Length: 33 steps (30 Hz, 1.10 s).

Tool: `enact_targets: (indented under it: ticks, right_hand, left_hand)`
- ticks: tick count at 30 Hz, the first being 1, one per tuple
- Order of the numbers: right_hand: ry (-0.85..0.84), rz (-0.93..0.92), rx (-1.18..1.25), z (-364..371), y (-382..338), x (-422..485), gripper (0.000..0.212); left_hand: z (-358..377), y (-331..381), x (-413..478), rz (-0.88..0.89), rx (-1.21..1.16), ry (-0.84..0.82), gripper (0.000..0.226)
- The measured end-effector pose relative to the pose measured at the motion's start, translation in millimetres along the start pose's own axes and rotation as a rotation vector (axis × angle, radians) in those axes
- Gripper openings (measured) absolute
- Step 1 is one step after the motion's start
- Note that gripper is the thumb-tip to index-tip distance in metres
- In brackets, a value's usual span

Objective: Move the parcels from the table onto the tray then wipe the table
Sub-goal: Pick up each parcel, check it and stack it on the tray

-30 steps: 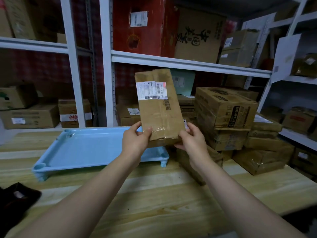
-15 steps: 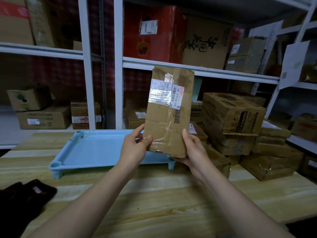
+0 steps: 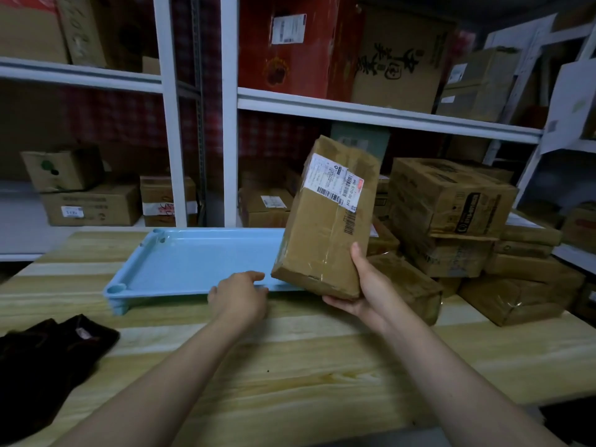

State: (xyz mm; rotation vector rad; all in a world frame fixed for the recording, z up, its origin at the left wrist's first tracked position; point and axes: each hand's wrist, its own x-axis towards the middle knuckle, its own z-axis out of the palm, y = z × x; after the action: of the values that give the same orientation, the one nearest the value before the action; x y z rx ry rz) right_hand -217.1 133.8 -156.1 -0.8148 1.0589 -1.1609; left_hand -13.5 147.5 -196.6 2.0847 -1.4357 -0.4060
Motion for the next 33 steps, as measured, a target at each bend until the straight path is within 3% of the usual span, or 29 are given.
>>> enact_targets:
  ticks: [5, 8, 22, 24, 27, 29, 33]
  right_hand:
    - [-0.018, 0.009, -0.007, 2, 9, 15, 0.025]
    - [-0.007, 0.005, -0.013, 4, 9, 24, 0.025]
    - [-0.061, 0.011, 0.001, 49, 21, 62, 0.044]
    - [-0.062, 0.031, 0.006, 50, 23, 63, 0.036]
    - [-0.069, 0.038, 0.034, 48, 24, 62, 0.022]
    - [-0.073, 0.037, 0.062, 47, 25, 61, 0.028]
    - [-0.078, -0.015, 0.053, 46, 26, 52, 0.041]
  left_hand:
    - [7, -13, 15, 0.01, 0.216, 0.09, 0.039]
    - [6, -19, 23, 0.046, 0.223, 0.124, 0.05]
    - [-7, -26, 60, 0.016, 0.209, 0.086, 0.055]
    - [-10, -27, 65, -0.019, 0.098, 0.058, 0.049]
    - [-23, -21, 66, -0.044, -0.253, 0.11, 0.042]
    - [-35, -8, 61, -0.035, -0.424, 0.188, 0.033]
    - [-51, 24, 44, 0.018, -0.584, 0.194, 0.031]
